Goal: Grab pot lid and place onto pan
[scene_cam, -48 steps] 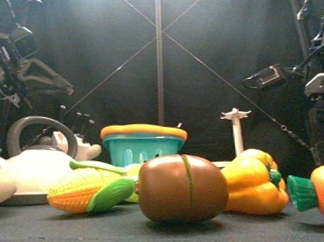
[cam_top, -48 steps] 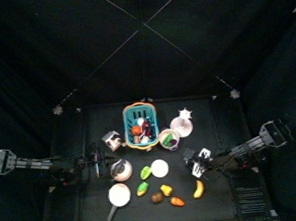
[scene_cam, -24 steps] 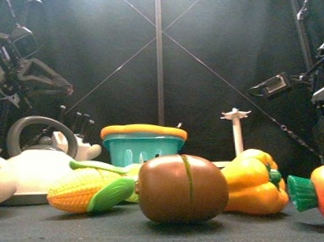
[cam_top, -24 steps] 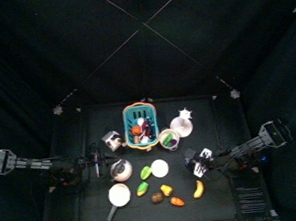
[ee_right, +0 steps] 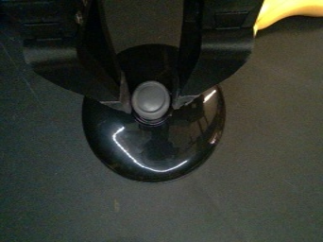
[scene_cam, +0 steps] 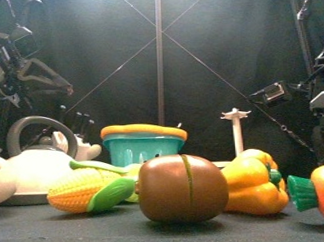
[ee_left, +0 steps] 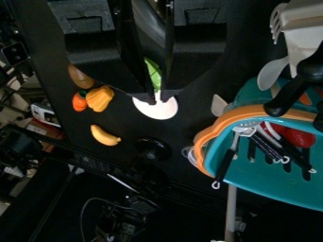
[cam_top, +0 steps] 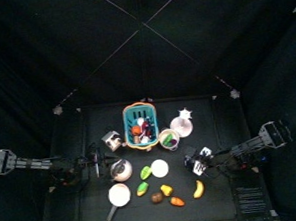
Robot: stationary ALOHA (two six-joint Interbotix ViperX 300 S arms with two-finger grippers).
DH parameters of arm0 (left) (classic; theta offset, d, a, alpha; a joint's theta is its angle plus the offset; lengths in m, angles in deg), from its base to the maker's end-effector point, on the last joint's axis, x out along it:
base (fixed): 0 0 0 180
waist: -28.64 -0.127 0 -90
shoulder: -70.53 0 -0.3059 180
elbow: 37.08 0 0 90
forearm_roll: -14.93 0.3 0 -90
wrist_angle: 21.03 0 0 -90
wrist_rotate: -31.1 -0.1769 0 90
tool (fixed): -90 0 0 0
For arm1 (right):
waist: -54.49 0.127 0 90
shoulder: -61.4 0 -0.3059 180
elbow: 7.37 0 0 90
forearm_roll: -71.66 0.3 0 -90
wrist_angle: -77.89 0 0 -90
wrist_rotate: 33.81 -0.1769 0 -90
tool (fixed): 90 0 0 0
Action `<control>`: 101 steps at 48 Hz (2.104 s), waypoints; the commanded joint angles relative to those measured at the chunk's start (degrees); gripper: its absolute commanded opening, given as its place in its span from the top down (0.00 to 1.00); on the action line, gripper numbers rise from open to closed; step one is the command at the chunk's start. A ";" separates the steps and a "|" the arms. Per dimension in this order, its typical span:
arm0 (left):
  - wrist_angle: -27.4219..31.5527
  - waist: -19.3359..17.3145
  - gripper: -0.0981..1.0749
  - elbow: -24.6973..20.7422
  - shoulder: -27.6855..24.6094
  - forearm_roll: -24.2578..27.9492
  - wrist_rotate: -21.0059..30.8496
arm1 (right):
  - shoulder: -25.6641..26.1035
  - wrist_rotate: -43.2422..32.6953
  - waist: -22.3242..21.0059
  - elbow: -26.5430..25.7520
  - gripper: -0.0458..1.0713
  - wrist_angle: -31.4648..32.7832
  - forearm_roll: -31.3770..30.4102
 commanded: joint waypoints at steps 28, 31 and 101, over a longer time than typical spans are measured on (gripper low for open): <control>-1.41 0.00 0.42 -1.41 1.58 1.32 -0.26 | 1.76 0.26 -0.35 -4.48 0.41 0.00 -0.70; -1.49 0.00 0.42 -1.41 1.76 1.58 -0.26 | 1.76 0.26 0.00 -5.45 0.41 -0.09 -1.23; -0.97 1.67 0.41 -6.33 1.85 -0.70 2.99 | -12.04 0.79 0.70 -28.74 0.41 -4.31 -21.62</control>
